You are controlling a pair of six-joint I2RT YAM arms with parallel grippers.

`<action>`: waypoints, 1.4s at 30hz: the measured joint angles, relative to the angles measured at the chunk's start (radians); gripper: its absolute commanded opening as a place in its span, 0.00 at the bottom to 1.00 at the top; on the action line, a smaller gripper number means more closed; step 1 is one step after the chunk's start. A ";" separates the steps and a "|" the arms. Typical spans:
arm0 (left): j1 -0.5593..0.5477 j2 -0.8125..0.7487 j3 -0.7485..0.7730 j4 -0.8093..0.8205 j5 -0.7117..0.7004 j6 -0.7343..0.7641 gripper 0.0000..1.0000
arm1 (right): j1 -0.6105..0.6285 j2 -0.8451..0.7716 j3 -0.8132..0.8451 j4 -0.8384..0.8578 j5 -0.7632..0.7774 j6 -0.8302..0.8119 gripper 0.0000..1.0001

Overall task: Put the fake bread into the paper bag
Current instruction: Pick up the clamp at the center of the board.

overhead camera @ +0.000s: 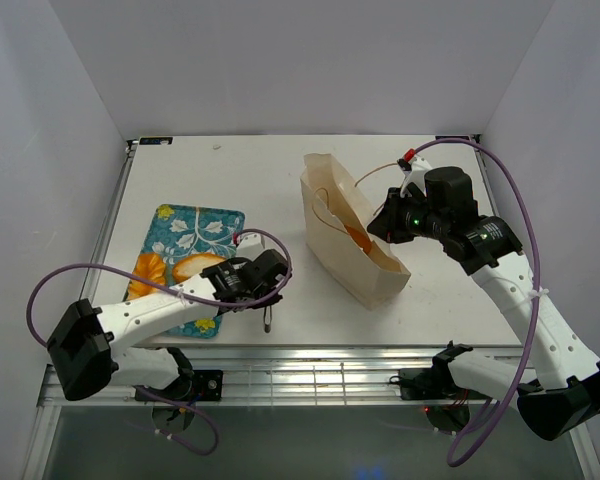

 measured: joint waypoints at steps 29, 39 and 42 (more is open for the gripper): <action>0.013 -0.129 0.284 -0.195 -0.003 0.120 0.43 | 0.000 0.000 0.000 0.000 0.000 0.000 0.08; 0.026 -0.157 0.307 -0.237 0.004 0.137 0.17 | 0.000 -0.001 0.000 0.000 0.000 0.000 0.08; 0.028 -0.143 0.337 -0.267 -0.005 0.138 0.08 | 0.000 -0.001 0.000 0.000 0.000 0.000 0.08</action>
